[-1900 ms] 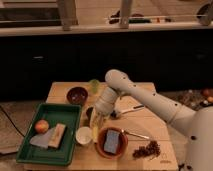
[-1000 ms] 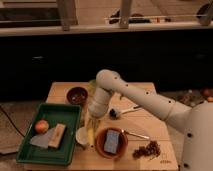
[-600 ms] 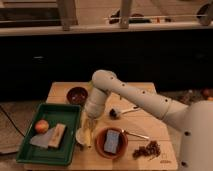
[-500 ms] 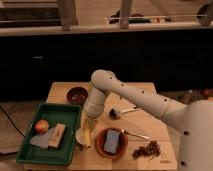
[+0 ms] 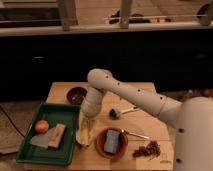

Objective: Place banana in paper cup

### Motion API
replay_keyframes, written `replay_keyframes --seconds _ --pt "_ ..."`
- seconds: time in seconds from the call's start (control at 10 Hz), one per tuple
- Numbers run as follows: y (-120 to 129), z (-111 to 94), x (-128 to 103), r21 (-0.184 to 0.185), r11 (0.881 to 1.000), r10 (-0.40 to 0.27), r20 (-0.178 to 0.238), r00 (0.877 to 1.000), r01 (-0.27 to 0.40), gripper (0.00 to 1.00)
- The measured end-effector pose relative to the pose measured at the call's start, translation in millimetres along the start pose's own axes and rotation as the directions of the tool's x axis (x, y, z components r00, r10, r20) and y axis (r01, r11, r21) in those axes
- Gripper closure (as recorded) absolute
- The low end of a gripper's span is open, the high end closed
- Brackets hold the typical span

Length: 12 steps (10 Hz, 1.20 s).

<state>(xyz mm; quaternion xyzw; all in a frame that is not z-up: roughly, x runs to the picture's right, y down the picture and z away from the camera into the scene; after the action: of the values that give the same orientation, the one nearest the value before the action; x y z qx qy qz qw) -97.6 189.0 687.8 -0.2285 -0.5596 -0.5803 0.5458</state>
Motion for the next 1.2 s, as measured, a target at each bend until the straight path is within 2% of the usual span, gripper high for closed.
replay_keyframes --seconds 0.3,1.2 --pt "-1.0 2.3 0.5 0.0 1.0 -0.01 0.009 1.0 0.01 0.22" --pt "1.6 3.6 1.1 0.01 1.0 -0.024 0.022 0.999 0.023 0.2"
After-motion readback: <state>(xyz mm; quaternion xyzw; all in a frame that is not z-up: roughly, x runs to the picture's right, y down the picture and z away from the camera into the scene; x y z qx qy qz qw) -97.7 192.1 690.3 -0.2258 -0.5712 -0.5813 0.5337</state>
